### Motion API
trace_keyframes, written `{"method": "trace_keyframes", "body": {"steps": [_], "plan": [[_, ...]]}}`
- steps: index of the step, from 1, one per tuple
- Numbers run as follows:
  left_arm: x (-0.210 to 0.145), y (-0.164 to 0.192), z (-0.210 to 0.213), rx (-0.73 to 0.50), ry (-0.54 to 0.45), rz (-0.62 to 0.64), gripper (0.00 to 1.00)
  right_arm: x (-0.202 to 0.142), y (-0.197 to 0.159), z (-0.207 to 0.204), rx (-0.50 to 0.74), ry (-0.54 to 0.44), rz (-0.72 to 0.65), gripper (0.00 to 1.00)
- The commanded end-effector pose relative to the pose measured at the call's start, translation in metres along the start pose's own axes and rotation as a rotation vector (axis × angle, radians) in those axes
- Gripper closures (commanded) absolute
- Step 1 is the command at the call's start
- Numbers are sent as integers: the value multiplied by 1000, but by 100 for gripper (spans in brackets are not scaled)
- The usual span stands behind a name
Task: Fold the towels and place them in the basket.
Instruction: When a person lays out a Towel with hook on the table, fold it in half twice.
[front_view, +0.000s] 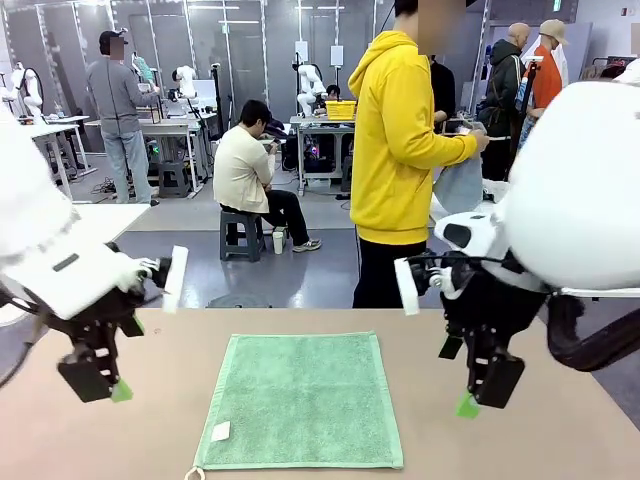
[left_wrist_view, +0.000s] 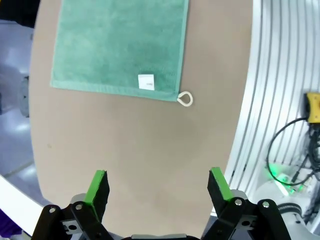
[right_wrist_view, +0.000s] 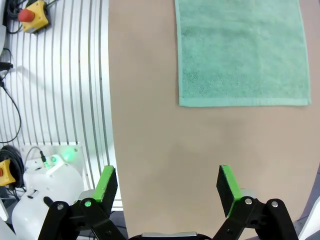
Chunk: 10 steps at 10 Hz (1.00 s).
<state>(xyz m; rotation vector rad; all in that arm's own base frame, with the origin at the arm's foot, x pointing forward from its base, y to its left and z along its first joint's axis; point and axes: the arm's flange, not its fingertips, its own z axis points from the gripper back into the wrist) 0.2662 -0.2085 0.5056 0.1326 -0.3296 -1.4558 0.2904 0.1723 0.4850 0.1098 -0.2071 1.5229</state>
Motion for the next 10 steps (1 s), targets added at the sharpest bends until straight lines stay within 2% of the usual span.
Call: {"method": "trace_keyframes", "body": {"steps": [1,5,10], "plan": [[9,-8,-37,18,19,-19,0,12,-10,-17,-28,44,-3,0],[24,4,-81,-76,6,-49,0,28,-21,-55,-40,108,46,0],[34,6,-135,-123,13,-60,0,32,-26,-107,-4,111,36,0]]}}
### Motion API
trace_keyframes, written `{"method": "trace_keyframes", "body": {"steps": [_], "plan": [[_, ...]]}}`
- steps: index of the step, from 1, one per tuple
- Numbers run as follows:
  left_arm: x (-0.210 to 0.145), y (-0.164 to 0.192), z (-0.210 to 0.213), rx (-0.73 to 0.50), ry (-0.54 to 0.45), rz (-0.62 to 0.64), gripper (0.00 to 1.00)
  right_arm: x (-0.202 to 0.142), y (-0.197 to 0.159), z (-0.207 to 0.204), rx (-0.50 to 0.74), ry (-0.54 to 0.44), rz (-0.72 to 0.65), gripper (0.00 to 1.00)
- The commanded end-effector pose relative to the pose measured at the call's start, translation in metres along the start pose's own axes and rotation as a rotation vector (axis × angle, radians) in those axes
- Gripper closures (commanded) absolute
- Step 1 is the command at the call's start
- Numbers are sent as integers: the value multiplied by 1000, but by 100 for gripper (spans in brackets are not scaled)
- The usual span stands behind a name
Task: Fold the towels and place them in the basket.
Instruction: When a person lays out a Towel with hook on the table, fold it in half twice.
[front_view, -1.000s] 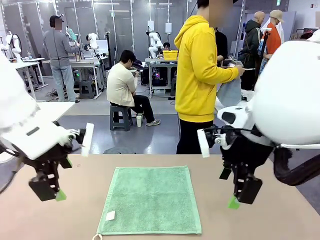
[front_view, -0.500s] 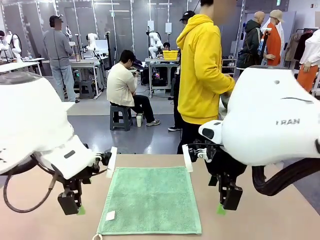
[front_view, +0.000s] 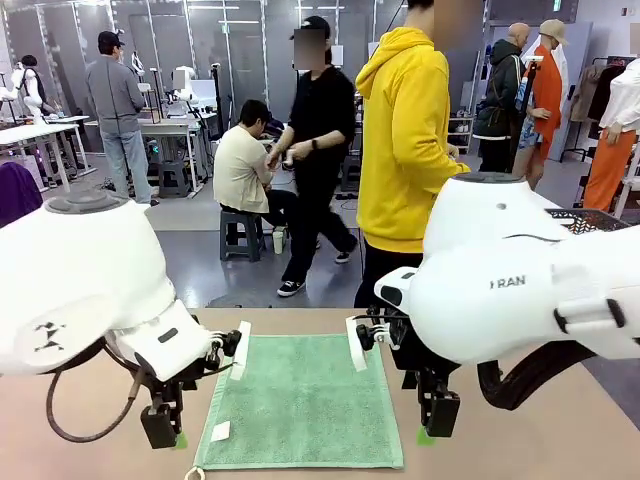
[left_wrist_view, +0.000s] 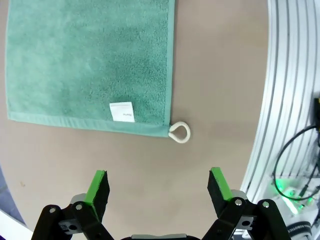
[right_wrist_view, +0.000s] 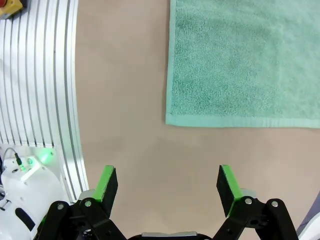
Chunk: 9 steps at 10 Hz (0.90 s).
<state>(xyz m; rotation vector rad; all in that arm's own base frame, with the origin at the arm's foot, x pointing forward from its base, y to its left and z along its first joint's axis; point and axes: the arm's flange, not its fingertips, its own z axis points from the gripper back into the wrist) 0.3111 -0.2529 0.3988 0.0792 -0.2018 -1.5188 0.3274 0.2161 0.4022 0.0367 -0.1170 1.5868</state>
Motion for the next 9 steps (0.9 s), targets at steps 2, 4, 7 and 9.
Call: {"method": "trace_keyframes", "body": {"steps": [2,4,7,9], "plan": [[12,4,-34,-5,-28,-12,0,10,-3,-34,-9,20,-27,0],[8,8,-52,-23,-35,-1,0,12,-8,-51,-13,29,-28,0],[0,5,-67,-57,-49,10,0,13,-13,-72,2,35,-32,0],[3,2,-78,-82,-23,2,0,13,-18,-84,3,34,-23,0]]}}
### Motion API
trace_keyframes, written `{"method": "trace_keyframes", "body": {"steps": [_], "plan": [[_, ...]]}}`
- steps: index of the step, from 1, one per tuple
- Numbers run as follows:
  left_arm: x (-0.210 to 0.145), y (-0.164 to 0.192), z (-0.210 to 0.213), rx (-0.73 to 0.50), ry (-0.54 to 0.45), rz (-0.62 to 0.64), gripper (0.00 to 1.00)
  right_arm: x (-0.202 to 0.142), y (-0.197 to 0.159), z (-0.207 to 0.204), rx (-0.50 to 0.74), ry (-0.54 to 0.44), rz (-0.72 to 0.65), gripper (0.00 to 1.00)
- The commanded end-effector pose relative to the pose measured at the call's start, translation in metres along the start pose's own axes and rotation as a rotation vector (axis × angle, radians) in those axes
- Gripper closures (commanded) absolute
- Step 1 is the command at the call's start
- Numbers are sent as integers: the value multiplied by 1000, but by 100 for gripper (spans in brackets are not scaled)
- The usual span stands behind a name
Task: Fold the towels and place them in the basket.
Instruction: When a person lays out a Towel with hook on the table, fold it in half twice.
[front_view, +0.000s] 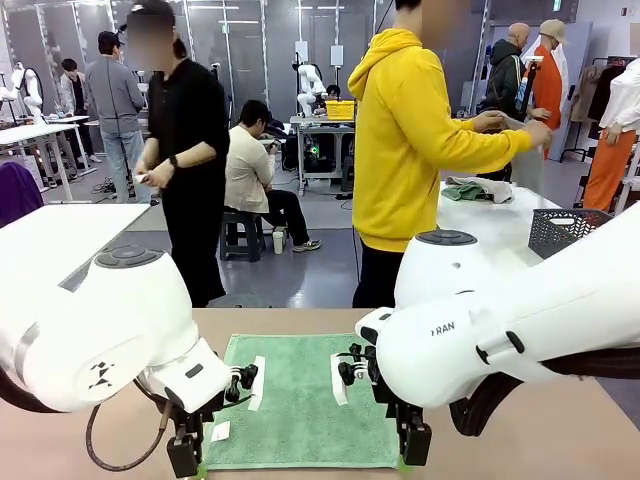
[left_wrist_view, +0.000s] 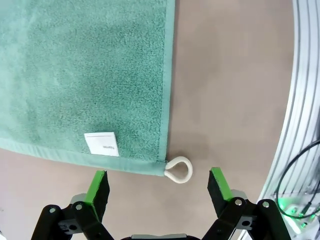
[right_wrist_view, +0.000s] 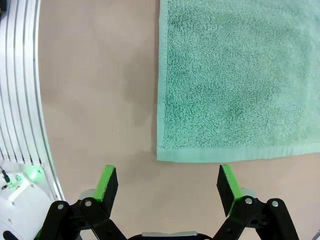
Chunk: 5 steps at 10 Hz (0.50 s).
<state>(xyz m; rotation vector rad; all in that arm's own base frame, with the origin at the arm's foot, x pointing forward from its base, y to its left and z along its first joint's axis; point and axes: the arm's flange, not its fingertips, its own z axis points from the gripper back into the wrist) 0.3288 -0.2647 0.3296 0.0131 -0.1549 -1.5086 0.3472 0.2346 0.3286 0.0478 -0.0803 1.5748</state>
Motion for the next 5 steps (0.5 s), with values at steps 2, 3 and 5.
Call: {"method": "trace_keyframes", "body": {"steps": [2,3,5], "plan": [[-8,-2,-10,-25,-4,-2,0,1,-4,-19,-10,27,-22,0],[-9,-1,-15,-29,4,5,0,0,-5,-23,-1,31,-36,0],[-11,1,-21,-40,2,16,0,1,-5,-29,-18,46,-63,0]]}}
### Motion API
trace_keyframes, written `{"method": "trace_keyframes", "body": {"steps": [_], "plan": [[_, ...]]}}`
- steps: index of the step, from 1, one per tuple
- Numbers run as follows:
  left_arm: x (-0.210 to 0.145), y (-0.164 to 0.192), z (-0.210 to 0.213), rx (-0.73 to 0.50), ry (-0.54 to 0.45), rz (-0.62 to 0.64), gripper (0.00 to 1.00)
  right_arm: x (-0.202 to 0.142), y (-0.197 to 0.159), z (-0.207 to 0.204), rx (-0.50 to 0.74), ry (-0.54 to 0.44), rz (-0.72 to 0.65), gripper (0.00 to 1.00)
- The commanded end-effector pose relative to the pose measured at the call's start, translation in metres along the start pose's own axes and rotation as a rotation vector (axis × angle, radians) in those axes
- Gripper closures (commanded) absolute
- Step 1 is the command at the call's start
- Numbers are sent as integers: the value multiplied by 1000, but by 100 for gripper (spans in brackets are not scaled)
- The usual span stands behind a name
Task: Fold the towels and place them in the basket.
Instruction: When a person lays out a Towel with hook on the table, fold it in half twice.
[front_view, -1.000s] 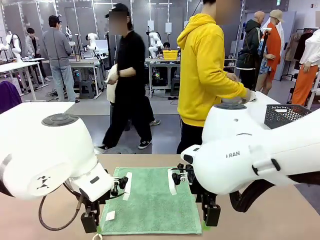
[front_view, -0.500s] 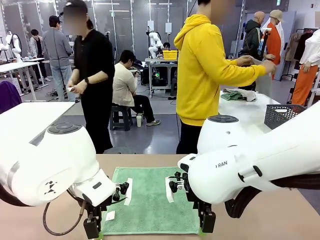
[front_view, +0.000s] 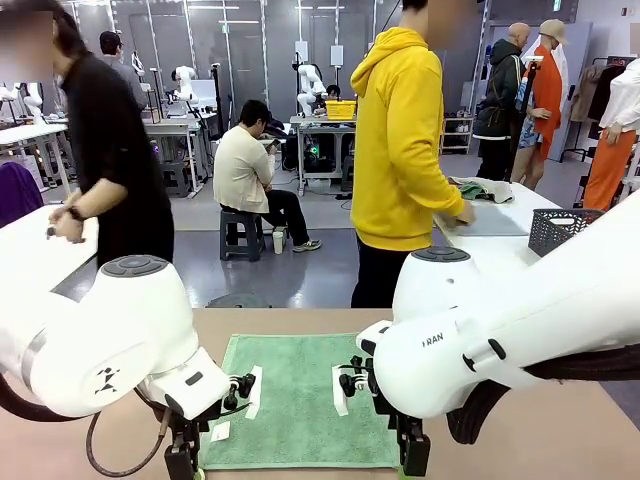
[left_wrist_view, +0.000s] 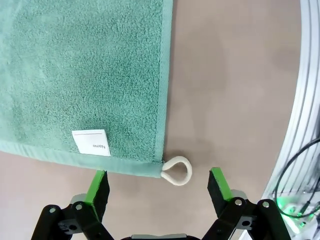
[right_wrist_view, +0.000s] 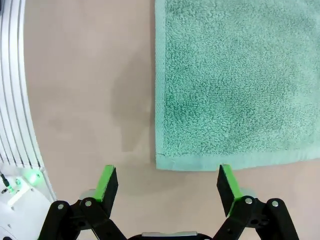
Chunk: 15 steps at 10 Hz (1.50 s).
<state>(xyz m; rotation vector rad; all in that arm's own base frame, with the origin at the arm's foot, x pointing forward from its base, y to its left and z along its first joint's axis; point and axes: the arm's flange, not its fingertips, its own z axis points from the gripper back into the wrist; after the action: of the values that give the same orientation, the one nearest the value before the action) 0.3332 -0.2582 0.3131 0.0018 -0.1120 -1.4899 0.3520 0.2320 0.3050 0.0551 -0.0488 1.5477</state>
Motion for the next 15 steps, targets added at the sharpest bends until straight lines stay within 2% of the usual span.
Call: {"method": "trace_keyframes", "body": {"steps": [1,9,10,11,12,13,14,15], "plan": [[-3,-1,-6,-8,-22,-4,0,7,0,-8,-42,29,-36,0],[-7,6,-24,-30,-19,-6,2,8,-11,-24,-25,29,-84,0],[-8,6,-25,-31,-19,-10,20,8,-11,-24,-25,29,-85,0],[-9,7,-25,-31,-19,-11,39,7,-11,-23,-27,25,-88,14],[-11,7,-25,-33,-21,-13,67,7,-12,-23,-22,21,-88,19],[-10,6,-26,-33,-22,-15,66,7,-12,-23,-23,24,-86,43],[-6,6,-25,-32,-22,-18,100,8,-11,-23,-24,27,-83,79],[-8,6,-25,-30,-22,-22,100,8,-11,-22,-26,29,-81,100]]}}
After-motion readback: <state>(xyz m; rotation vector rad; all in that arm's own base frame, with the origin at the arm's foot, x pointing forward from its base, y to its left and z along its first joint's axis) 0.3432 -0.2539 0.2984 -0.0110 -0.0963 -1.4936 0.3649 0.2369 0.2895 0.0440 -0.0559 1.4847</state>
